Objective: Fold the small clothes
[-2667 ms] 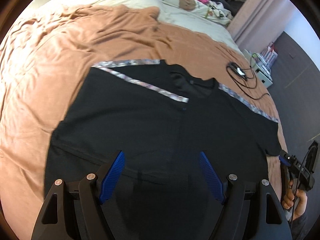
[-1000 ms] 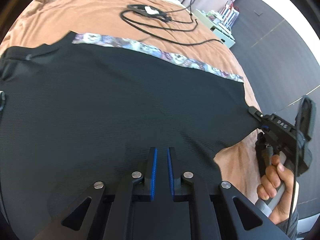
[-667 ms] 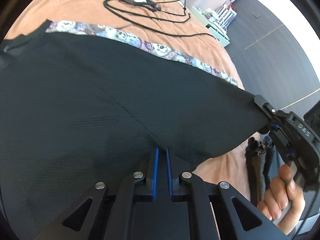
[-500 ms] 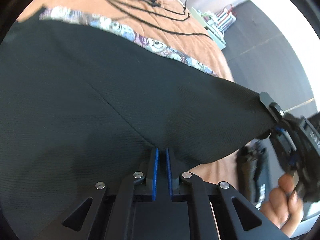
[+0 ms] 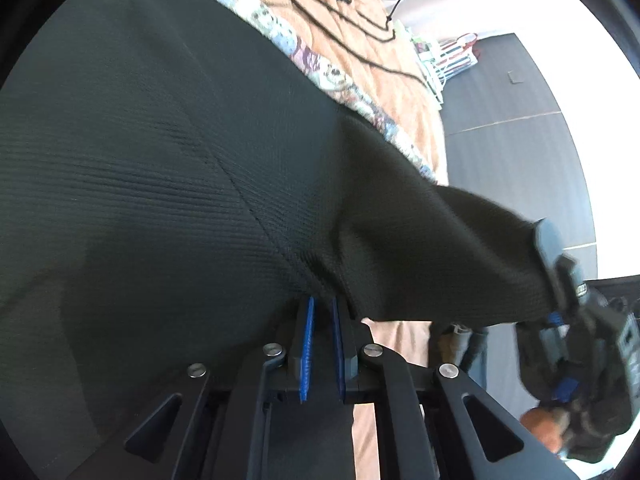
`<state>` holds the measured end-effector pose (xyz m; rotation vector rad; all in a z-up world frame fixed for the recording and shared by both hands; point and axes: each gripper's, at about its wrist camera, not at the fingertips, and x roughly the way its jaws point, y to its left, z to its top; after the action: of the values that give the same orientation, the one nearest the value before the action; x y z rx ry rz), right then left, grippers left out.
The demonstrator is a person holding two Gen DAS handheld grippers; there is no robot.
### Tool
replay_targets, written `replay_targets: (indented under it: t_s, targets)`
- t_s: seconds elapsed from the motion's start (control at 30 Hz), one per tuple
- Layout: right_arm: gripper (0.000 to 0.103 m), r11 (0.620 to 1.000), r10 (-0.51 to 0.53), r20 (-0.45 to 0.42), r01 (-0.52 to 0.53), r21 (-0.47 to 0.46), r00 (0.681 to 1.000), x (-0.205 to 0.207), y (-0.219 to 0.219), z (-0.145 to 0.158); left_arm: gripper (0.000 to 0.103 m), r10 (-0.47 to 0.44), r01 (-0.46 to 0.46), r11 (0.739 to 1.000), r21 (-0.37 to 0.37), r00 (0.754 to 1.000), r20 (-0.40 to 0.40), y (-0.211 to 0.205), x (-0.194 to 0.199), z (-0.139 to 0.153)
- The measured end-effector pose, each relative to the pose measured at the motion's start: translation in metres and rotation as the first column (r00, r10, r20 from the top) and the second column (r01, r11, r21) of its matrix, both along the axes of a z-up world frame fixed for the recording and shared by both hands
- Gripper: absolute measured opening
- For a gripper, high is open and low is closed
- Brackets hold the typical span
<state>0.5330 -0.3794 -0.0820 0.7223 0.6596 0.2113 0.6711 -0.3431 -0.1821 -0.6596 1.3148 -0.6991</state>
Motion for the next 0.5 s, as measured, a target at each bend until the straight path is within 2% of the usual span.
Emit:
replay_targets:
  t_s: [0.23, 0.5]
  targets:
    - [0.002, 0.998, 0.061, -0.033, -0.061, 0.011, 0.998, 0.005, 0.010, -0.007, 0.008, 0.079, -0.082, 0.992, 0.096, 0.996, 0.033, 0.055, -0.004, 0.015]
    - [0.002, 0.991, 0.135, -0.091, -0.135, 0.004, 0.987, 0.014, 0.026, -0.014, 0.008, 0.140, -0.147, 0.980, 0.137, 0.988, 0.062, 0.111, -0.015, 0.029]
